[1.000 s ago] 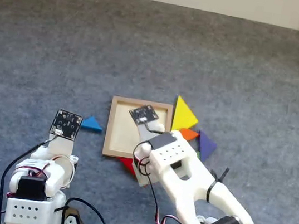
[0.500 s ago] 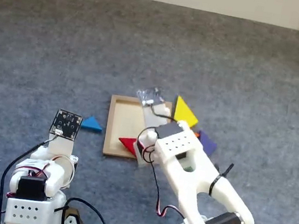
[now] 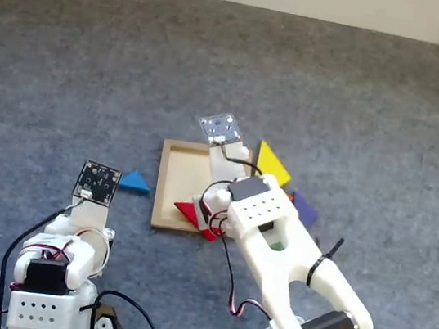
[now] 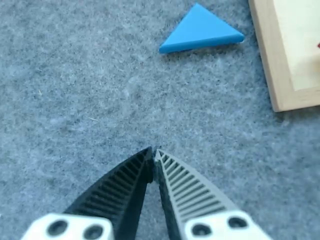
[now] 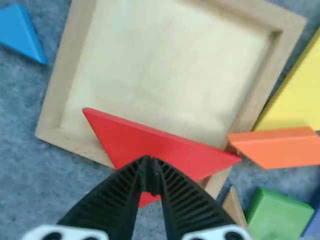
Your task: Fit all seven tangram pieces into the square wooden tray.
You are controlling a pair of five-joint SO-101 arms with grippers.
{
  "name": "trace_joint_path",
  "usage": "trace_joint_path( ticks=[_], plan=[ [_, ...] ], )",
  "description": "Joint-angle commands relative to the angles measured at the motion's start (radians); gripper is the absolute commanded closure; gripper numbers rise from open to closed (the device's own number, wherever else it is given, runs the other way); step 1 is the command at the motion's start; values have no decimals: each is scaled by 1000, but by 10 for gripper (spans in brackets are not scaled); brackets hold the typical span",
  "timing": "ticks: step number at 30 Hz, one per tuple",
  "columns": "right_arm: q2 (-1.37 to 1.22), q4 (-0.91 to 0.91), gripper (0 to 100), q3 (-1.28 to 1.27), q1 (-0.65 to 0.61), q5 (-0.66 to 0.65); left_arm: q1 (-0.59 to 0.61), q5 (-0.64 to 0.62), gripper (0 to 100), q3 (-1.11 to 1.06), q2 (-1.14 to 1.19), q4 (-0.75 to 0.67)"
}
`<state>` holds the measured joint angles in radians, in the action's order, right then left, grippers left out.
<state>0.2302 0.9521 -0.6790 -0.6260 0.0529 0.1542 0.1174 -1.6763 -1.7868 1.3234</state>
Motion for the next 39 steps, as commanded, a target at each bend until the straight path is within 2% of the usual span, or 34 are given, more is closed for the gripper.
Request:
trace_joint_path(
  ticks=[1,5,13,24,31,39],
  plan=[
    [13,122,994,117,13,11,4,-9,964,-21,-28,3],
    [1,174,994,128,10,11,4,-9,964,-21,-28,3],
    [1,-70,994,-39,10,11,4,-9,964,-21,-28,3],
    [-8,-150,994,-59,8,11,4,-9,964,-21,-28,3],
    [-200,-156,994,-45,12,11,4,-9,964,-21,-28,3],
    [-321,-154,994,82,15,11,4,-9,964,-21,-28,3]
  ],
)
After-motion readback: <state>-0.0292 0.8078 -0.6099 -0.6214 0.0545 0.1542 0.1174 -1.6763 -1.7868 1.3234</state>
